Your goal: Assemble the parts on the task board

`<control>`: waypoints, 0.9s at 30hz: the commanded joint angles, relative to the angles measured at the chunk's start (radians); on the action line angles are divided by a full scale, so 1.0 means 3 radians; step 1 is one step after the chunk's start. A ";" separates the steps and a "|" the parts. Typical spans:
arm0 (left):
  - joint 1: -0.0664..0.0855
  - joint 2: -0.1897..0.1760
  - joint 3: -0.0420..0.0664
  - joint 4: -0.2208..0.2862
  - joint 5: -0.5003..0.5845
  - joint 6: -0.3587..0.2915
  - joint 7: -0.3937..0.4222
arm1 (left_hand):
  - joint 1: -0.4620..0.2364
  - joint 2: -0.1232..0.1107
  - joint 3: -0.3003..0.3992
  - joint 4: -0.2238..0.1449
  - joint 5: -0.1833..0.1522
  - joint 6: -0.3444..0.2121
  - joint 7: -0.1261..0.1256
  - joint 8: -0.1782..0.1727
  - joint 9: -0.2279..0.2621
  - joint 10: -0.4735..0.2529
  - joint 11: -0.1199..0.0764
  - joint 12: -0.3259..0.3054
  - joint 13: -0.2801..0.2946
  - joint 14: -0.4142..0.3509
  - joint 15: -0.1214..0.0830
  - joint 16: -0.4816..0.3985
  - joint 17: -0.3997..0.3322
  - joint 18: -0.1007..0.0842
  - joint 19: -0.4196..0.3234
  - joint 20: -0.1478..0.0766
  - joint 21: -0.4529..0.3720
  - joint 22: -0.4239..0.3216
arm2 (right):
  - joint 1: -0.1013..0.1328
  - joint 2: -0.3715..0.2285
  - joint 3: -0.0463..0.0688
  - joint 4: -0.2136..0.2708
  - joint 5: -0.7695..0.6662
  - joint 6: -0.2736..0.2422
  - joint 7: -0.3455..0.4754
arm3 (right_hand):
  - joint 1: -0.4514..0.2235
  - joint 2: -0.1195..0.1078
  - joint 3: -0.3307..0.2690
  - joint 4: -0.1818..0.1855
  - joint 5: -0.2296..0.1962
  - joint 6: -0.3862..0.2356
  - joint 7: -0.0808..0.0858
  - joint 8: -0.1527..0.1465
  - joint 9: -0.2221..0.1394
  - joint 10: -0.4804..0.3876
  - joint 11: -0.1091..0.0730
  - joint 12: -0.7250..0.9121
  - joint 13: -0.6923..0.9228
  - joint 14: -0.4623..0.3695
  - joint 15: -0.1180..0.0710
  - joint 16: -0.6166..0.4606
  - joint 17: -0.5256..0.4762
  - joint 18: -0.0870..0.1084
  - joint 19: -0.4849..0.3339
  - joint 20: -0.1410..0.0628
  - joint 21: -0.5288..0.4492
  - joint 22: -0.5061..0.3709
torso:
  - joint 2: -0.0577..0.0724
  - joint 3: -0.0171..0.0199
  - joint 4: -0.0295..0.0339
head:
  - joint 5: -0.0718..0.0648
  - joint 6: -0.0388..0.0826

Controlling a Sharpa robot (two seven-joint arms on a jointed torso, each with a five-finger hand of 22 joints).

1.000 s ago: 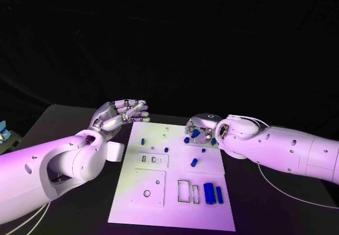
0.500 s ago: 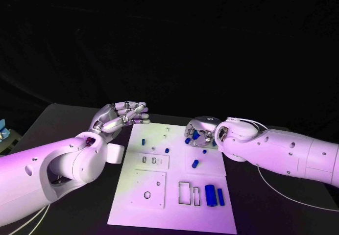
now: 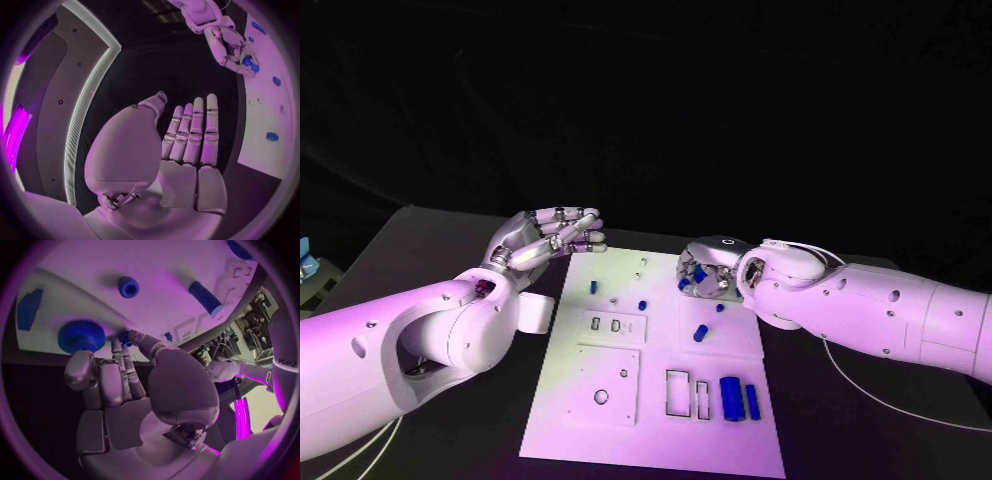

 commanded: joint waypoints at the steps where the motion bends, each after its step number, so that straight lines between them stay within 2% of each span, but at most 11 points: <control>1: 0.0009 -0.0001 0.0003 0.0009 -0.0016 0.0068 0.0006 | -0.0012 -0.0011 0.0010 -0.0011 0.0004 -0.0020 0.0044 -0.0016 0.0005 0.0000 0.0015 -0.0012 -0.0004 -0.0002 0.0008 0.0007 0.0007 0.0037 0.0022 0.0010 0.0021 0.0007 | -0.0013 -0.0011 -0.0006 0.0014 0.0022 -0.0140 0.0034 | 0.0050 0.0072 0.0057 0.0010 -0.0028 0.0073 -0.0029 0.0062 0.0056 0.0096 -0.0041 0.0052 0.0027 0.0116 -0.0048 0.0037 0.0028 -0.0034 0.0039 -0.0018 0.0050 0.0078 | 0.0013 -0.0009 0.0004 | -0.0007 0.0003; 6: 0.0009 -0.0003 0.0003 0.0006 -0.0015 0.0071 0.0001 | -0.0012 -0.0011 0.0010 -0.0011 0.0004 -0.0020 0.0044 -0.0016 0.0005 0.0000 0.0015 -0.0012 -0.0004 -0.0002 0.0008 0.0007 0.0007 0.0037 0.0022 0.0010 0.0021 0.0007 | -0.0014 -0.0031 -0.0005 0.0039 0.0044 -0.0324 0.0051 | 0.0106 0.0112 0.0131 0.0007 -0.0065 0.0133 -0.0062 0.0150 0.0157 0.0189 -0.0080 0.0095 0.0058 0.0114 -0.0082 0.0069 0.0035 -0.0060 0.0109 -0.0053 0.0143 0.0232 | 0.0016 -0.0017 0.0010 | -0.0016 0.0005; 13: 0.0010 -0.0004 0.0003 -0.0006 -0.0014 0.0072 -0.0005 | -0.0010 -0.0009 0.0013 -0.0014 0.0004 -0.0020 0.0044 -0.0015 0.0005 0.0000 0.0014 -0.0014 -0.0003 0.0000 0.0008 0.0009 0.0010 0.0037 0.0023 0.0009 0.0025 0.0009 | -0.0007 -0.0050 0.0002 0.0093 0.0051 -0.0565 0.0038 | 0.0141 0.0120 0.0174 -0.0011 -0.0085 0.0146 -0.0075 0.0205 0.0232 0.0233 -0.0099 0.0115 0.0081 0.0116 -0.0097 0.0095 0.0050 -0.0070 0.0134 -0.0069 0.0183 0.0299 | 0.0015 -0.0027 0.0028 | -0.0030 0.0023; 17: 0.0010 -0.0003 0.0003 -0.0014 -0.0013 0.0074 -0.0007 | -0.0010 -0.0009 0.0013 -0.0014 0.0004 -0.0020 0.0044 -0.0015 0.0005 0.0000 0.0014 -0.0014 -0.0003 0.0000 0.0008 0.0009 0.0010 0.0037 0.0023 0.0009 0.0025 0.0009 | 0.0013 -0.0023 0.0010 0.0095 0.0051 -0.0672 0.0005 | 0.0147 0.0113 0.0181 -0.0019 -0.0093 0.0140 -0.0073 0.0210 0.0244 0.0231 -0.0099 0.0113 0.0083 0.0118 -0.0098 0.0103 0.0057 -0.0073 0.0142 -0.0071 0.0194 0.0318 | 0.0025 -0.0032 0.0038 | -0.0023 0.0054; 24: 0.0010 0.0012 0.0003 -0.0024 -0.0012 0.0077 -0.0011 | -0.0010 -0.0009 0.0013 -0.0014 0.0004 -0.0020 0.0044 -0.0015 0.0005 0.0000 0.0014 -0.0014 -0.0003 0.0000 0.0008 0.0009 0.0010 0.0037 0.0023 0.0009 0.0025 0.0009 | 0.0043 0.0142 0.0020 -0.0053 0.0062 -0.0809 -0.0053 | 0.0150 0.0107 0.0196 -0.0025 -0.0092 0.0121 -0.0064 0.0213 0.0262 0.0221 -0.0092 0.0106 0.0086 0.0120 -0.0096 0.0111 0.0061 -0.0076 0.0147 -0.0072 0.0204 0.0335 | 0.0025 -0.0044 0.0063 | -0.0053 0.0079; 27: 0.0009 0.0019 0.0003 -0.0026 -0.0011 0.0078 -0.0012 | -0.0009 -0.0008 0.0015 -0.0017 0.0004 -0.0021 0.0043 -0.0016 0.0006 0.0000 0.0014 -0.0017 -0.0003 0.0002 0.0007 0.0010 0.0012 0.0036 0.0022 0.0008 0.0029 0.0011 | 0.0050 0.0212 0.0024 -0.0125 0.0072 -0.0836 -0.0057 | 0.0148 0.0105 0.0197 -0.0025 -0.0094 0.0118 -0.0063 0.0213 0.0265 0.0218 -0.0091 0.0105 0.0086 0.0121 -0.0094 0.0116 0.0068 -0.0078 0.0153 -0.0072 0.0210 0.0345 | 0.0029 -0.0046 0.0067 | -0.0045 0.0084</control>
